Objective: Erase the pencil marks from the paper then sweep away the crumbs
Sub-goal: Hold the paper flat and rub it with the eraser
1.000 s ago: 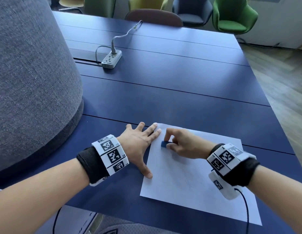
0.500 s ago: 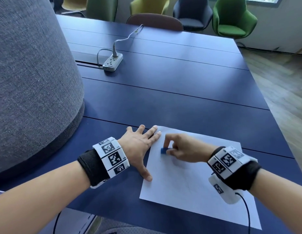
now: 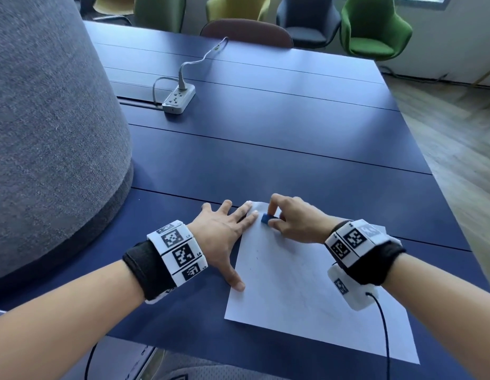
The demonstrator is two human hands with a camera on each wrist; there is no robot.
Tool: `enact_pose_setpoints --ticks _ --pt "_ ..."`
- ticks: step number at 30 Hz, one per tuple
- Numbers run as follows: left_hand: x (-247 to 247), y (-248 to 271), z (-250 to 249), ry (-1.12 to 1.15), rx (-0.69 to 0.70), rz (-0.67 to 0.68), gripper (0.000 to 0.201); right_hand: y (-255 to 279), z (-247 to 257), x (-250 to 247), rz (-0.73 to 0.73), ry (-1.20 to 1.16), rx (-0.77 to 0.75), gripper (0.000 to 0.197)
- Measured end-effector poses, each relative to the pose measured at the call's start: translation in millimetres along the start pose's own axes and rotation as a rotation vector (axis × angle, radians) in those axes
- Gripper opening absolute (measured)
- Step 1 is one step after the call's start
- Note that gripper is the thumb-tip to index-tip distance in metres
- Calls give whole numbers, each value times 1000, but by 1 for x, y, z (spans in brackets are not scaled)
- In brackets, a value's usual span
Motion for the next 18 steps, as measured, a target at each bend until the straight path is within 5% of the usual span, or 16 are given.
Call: enact_pose_setpoints --ticks 3,8,13,18 --pt "0 -1 -1 -7 -1 12 147 20 13 17 84 -12 -137 11" --pt "-1 -1 -1 -12 -3 15 147 6 -5 4 14 -13 -16 8" --pt "0 0 -2 -17 -8 20 147 28 15 21 160 42 -166 6" --pt "-1 1 -1 -3 -5 15 147 10 3 1 9 58 -44 8"
Point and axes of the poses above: each hand's wrist, its own y-axis away from the middle knuckle, its own x-axis out of the palm, z = x × y, the point moved 6 cm from there along -y, towards the middle knuckle, and after that the axes turned 14 degrees about x, right-handed, at the moved point
